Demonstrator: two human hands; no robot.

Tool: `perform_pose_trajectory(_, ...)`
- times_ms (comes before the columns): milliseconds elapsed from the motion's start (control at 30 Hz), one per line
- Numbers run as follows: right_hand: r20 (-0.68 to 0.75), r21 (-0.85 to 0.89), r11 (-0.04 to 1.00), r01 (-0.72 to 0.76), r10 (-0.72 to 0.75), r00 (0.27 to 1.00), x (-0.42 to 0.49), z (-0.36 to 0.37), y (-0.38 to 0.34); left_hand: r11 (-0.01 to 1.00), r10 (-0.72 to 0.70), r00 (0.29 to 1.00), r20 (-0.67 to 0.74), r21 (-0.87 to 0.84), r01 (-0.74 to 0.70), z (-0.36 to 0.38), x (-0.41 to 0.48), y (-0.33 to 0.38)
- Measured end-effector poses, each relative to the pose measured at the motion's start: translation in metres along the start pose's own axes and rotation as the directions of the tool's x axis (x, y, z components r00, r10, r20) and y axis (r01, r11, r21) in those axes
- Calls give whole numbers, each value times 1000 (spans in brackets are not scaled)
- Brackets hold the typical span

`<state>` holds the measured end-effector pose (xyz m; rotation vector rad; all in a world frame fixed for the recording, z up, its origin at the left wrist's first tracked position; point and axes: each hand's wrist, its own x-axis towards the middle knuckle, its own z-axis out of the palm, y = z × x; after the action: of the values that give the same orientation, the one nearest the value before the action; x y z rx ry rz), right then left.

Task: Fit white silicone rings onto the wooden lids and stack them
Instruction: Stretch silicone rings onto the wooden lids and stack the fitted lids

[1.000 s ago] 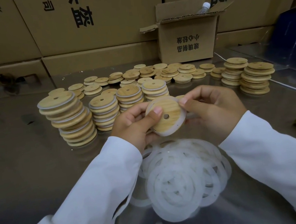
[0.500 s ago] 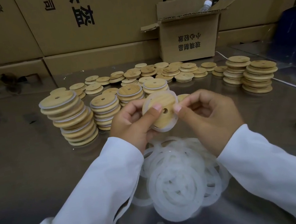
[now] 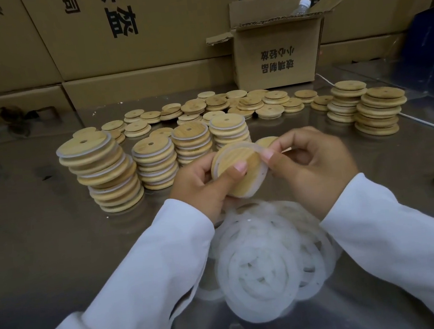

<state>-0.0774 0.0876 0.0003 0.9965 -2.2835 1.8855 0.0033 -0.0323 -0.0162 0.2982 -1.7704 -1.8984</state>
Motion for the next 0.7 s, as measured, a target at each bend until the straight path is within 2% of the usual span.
perform_pose_trajectory(200, 36, 19, 1000, -19, 18, 999, 4, -6, -2, 995, -56, 998, 6, -83, 56, -3, 2, 3)
perform_pose_trajectory(400, 94, 7, 999, 31, -32, 995, 3, -7, -2, 999, -2, 1000, -26, -45, 1, -3, 1, 2)
perform_pose_trajectory(567, 42, -22, 998, 53, -52, 998, -5, 0, 1, 999, -12, 997, -82, -47, 8, -1, 0, -1)
perform_pose_trajectory(700, -16, -75, 995, 71, -73, 997, -3, 0, 5, 999, -5, 998, -69, 48, 8, -1, 1, -3)
